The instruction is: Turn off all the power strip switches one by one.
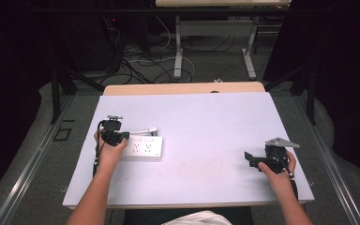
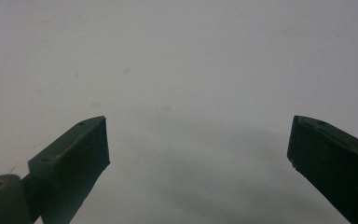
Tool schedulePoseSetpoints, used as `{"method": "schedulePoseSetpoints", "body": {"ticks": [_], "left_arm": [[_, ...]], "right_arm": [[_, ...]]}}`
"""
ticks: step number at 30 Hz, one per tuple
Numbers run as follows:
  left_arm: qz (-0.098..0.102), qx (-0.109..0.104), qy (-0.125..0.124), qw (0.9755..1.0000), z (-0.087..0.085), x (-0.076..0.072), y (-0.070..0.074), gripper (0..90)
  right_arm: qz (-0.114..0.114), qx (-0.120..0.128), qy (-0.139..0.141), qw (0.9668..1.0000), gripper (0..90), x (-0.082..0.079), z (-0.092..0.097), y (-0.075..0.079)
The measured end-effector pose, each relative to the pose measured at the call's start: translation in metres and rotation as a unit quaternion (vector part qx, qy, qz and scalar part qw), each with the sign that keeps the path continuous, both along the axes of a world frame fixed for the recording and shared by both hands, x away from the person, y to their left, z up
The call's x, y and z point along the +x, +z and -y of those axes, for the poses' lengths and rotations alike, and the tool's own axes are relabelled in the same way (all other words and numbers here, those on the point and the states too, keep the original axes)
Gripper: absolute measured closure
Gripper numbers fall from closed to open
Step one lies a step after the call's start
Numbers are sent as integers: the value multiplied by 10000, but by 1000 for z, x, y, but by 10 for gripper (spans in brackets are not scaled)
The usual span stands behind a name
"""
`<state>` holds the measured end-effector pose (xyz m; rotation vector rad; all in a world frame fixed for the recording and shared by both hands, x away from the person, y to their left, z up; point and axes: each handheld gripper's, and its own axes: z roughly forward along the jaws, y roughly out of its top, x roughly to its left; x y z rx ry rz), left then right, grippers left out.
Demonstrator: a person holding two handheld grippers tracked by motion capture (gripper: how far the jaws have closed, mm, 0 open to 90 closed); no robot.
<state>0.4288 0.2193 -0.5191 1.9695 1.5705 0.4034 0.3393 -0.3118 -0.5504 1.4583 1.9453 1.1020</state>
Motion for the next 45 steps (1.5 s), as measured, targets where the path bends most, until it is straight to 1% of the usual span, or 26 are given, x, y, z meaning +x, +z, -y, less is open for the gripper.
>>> {"method": "schedulePoseSetpoints", "body": {"ticks": [5,7,8,9,13,14,15,17,22,23,24,26,32,33,34,35,37,38,39,43,44,45], "left_arm": [[15,-5,-18,10000,2,0,-1,900],[-28,-5,-53,10000,2,0,-2,900],[-9,1,-41,10000,3,0,-2,900],[-9,1,-41,10000,3,0,-2,900],[-48,2,-59,10000,5,0,-3,900],[-89,22,-79,9999,4,0,-2,900],[-46,27,-63,10000,5,0,-3,900],[-32,17,-62,10000,5,0,-3,900],[-34,24,-59,10000,4,-1,-4,900],[-31,25,-51,10000,4,-1,-4,900],[-17,71,-72,9999,5,-1,-3,900],[-12,71,-48,10000,6,-1,-4,900],[-17,75,-79,9999,5,-1,-4,900],[-18,70,-76,9999,5,-1,-4,900],[-19,70,-78,9999,5,-1,-4,900],[-19,69,-77,9999,5,-1,-4,900],[-17,60,-55,10000,5,-1,-4,900],[-18,69,-77,9999,5,-1,-4,900],[-18,69,-81,9999,5,-1,-4,900],[-22,44,-69,10000,5,-2,-4,900],[-28,31,-43,10000,5,-2,-4,900],[1,3,-31,10000,4,-2,-5,900]], "right_arm": [[-1,8,2,10000,49,0,0,0],[-3,7,-1,10000,49,0,0,0],[45,-2,-43,10000,49,0,-1,0],[24,19,-54,10000,50,0,-1,0],[25,18,-53,10000,49,0,-1,0],[0,4,2,10000,50,0,0,0],[2,3,2,10000,50,0,0,0],[4,2,4,10000,50,0,0,0],[43,0,-48,10000,49,0,-1,0],[32,-1,-36,10000,50,0,-1,0],[39,2,-44,10000,50,0,-1,0],[0,8,-5,10000,50,0,0,1],[6,-1,11,10000,49,0,0,1],[39,0,-44,10000,50,0,-1,0],[3,4,-11,10000,49,0,0,1],[49,6,-50,10000,49,0,-1,0],[11,-13,-37,10000,49,-1,0,1],[43,2,-45,10000,50,0,-1,0],[-6,16,-11,10000,50,0,-1,1],[17,-18,21,10000,50,0,0,1],[17,-17,-13,10000,49,0,0,1],[17,-17,-13,10000,49,0,0,1]]}}
